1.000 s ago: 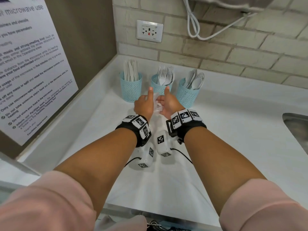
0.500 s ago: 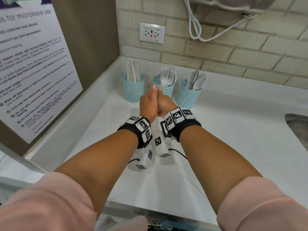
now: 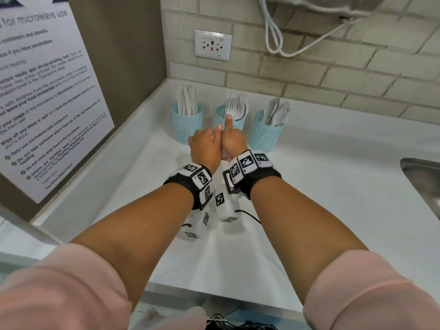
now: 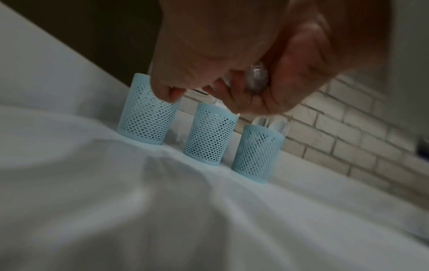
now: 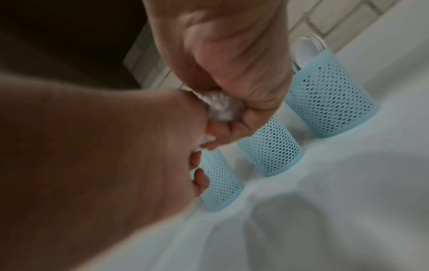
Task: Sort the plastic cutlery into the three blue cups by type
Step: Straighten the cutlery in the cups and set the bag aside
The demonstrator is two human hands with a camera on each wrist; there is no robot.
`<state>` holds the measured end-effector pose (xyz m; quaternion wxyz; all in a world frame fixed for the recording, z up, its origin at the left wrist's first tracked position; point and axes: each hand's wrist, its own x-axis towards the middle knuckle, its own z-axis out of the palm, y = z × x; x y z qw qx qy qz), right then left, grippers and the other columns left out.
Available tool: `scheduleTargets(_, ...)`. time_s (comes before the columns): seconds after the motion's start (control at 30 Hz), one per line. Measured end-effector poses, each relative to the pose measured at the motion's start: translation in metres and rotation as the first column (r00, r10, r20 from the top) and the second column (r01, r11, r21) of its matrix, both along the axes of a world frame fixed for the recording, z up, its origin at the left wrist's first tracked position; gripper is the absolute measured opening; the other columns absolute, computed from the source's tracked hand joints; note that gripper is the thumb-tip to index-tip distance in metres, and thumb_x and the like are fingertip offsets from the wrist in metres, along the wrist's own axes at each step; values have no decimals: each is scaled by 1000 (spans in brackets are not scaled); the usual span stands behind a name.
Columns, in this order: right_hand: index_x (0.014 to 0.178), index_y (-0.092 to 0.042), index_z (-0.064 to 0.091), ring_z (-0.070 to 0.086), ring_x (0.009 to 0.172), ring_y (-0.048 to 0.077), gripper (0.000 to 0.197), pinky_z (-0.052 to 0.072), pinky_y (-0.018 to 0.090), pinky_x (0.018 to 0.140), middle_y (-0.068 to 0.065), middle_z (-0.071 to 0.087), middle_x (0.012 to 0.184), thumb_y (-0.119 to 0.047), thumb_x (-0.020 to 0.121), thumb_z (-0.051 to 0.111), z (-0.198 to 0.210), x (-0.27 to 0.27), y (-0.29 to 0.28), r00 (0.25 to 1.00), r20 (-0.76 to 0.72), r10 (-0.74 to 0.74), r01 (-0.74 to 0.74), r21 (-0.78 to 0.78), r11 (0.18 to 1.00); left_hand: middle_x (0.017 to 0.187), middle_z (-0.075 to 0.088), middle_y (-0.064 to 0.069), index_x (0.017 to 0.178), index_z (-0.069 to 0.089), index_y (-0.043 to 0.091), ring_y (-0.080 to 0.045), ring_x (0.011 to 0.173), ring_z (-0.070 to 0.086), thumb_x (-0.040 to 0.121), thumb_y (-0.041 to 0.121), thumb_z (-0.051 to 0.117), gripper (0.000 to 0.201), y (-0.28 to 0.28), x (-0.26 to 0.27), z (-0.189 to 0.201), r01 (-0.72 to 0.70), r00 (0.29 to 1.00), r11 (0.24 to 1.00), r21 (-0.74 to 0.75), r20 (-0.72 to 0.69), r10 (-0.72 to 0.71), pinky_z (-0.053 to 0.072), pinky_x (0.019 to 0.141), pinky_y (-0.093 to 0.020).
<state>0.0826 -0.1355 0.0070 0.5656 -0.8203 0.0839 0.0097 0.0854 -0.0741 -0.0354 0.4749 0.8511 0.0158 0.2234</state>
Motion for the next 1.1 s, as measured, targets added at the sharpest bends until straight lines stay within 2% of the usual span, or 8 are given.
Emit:
scheduleTargets(0.17,51,-12,42,47,55,18,64,37,30,66,4,47,54,-42,102,20,-9,1,-1,977,213,-19,41,-100,994,88,64,-21,82,62,0,-32,85,58,102,40,23,59,-5,-7,20,-33,965,969,-246,-259,-33,39,70,-33)
scheduleTargets(0.37,98,-5,55,57,89,22,37,46,39,89,15,60,93,-30,103,27,-7,2,-6,981,180,-76,67,57,996,98,66,-18,91,61,6,-31,96,63,101,46,21,58,-13,-14,29,12,941,866,-501,-287,-179,50,88,-41)
scheduleTargets(0.5,94,-4,59,60,106,34,54,49,41,90,22,63,96,-48,99,28,3,4,-10,967,-226,117,-46,297,954,82,62,-15,71,58,6,-29,84,59,101,42,26,57,-10,-17,20,98,985,974,-203,-122,-124,46,73,-35)
scheduleTargets(0.63,93,-5,62,65,93,28,56,58,36,74,17,67,91,-53,96,32,1,8,-16,973,-184,137,-83,278,957,119,47,-13,104,57,5,-29,113,42,100,42,27,48,-5,-12,21,-80,984,962,259,-134,118,38,92,-43)
scheduleTargets(0.7,78,-14,58,62,72,16,41,52,22,56,3,62,73,-44,98,39,-2,5,-17,988,-111,111,-81,242,967,124,42,-13,112,50,6,-29,115,42,99,43,32,42,-6,-10,22,-103,982,978,181,-139,129,40,93,-43)
scheduleTargets(0.83,90,-7,70,66,71,16,67,53,20,65,9,70,79,-51,99,20,-14,13,-13,990,46,130,-135,122,983,114,54,-10,117,47,3,-23,101,55,100,43,29,47,-12,-11,25,21,986,964,-267,-156,-64,41,83,-30)
scheduleTargets(0.93,70,-10,69,66,79,22,78,51,35,90,10,70,73,-62,94,16,-12,13,-10,998,-1,70,-63,423,904,99,65,-5,106,62,6,-19,92,60,100,49,18,61,-17,-15,30,68,974,927,-370,-178,-143,43,80,-28)
scheduleTargets(1.1,67,-13,63,63,68,13,76,49,29,82,1,65,54,-66,92,14,-7,9,-10,992,0,124,-97,619,780,92,69,-10,93,67,5,-22,89,64,100,49,13,70,-17,-11,26,48,987,935,-351,-128,-99,50,81,-33)
